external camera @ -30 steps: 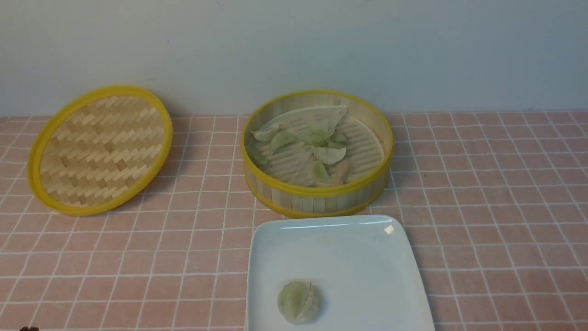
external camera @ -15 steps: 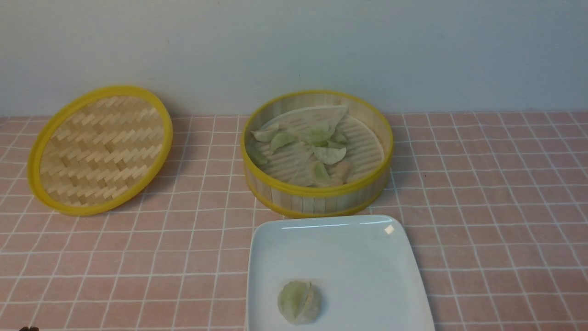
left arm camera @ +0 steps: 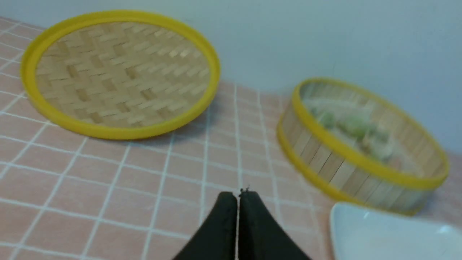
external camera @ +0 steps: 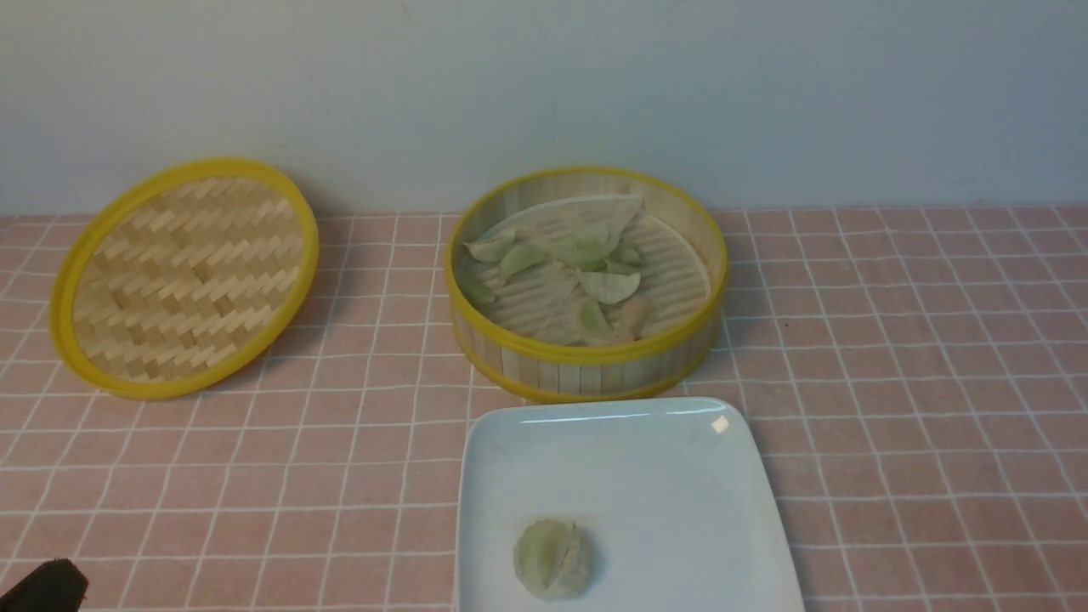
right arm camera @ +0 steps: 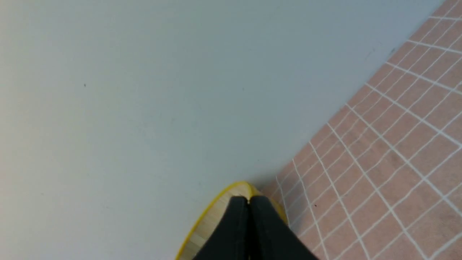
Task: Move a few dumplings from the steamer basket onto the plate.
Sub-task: Use the left arm to grab a dumpling from the steamer
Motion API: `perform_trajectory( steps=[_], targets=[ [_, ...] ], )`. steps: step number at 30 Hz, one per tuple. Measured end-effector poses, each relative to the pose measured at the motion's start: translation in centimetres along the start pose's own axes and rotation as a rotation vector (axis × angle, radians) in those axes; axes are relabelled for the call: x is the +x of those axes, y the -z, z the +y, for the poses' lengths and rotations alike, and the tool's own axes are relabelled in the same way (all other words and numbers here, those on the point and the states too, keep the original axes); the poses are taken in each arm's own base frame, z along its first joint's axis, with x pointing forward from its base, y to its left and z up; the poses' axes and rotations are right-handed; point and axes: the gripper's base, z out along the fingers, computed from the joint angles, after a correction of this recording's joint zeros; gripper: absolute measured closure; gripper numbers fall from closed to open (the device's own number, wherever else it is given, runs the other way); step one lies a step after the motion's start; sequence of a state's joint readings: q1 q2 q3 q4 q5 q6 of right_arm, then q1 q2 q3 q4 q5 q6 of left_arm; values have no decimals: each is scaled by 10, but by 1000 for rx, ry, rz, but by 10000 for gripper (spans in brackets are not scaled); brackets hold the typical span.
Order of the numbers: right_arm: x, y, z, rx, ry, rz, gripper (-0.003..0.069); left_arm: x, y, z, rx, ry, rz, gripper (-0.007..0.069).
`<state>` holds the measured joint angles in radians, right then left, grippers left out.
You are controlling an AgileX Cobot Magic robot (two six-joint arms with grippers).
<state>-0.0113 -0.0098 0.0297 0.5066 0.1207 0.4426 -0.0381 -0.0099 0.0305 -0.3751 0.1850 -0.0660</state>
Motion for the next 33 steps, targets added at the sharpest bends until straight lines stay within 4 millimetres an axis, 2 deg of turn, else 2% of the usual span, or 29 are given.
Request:
perform_trajectory(
  steps=[6, 9, 12, 13, 15, 18, 19, 21, 22, 24, 28, 29, 30, 33],
  targets=[
    [-4, 0, 2, -20, -19, -42, 673, -19, 2, -1, 31, 213, -212, 631],
    [-5, 0, 2, -25, -21, -53, 673, -31, 5, 1, 27, 252, -345, 631],
    [-11, 1, 7, -55, -3, -104, 673, -48, 11, -7, 58, 261, -389, 631],
    [-11, 1, 7, -55, 0, -101, 673, -48, 11, -7, 58, 261, -389, 631],
    [-23, 4, 30, -100, 132, -79, 673, -70, 14, -25, 95, 206, -324, 631],
    [-47, 3, 74, -119, 355, 22, 673, -91, 7, -47, 102, 83, -118, 631],
    [-59, 1, 94, -119, 435, 63, 673, -103, -2, -57, 96, 25, 5, 631],
    [-74, -16, 122, -65, 543, 222, 673, -113, -22, -69, 90, -52, 240, 631],
    [-72, -19, 121, -50, 544, 250, 673, -112, -24, -70, 92, -59, 287, 631],
    [-81, -48, 142, 38, 638, 454, 673, -117, -51, -79, 105, -117, 577, 631],
    [-86, -93, 159, 135, 726, 678, 673, -118, -99, -81, 124, -185, 900, 631],
    [-85, -103, 159, 157, 735, 727, 673, -119, -107, -81, 125, -194, 925, 631],
    [-84, -116, 160, 183, 744, 779, 673, -119, -125, -81, 133, -204, 983, 631],
    [-82, -136, 161, 223, 753, 867, 673, -119, -157, -88, 156, -249, 1043, 631]
  ],
)
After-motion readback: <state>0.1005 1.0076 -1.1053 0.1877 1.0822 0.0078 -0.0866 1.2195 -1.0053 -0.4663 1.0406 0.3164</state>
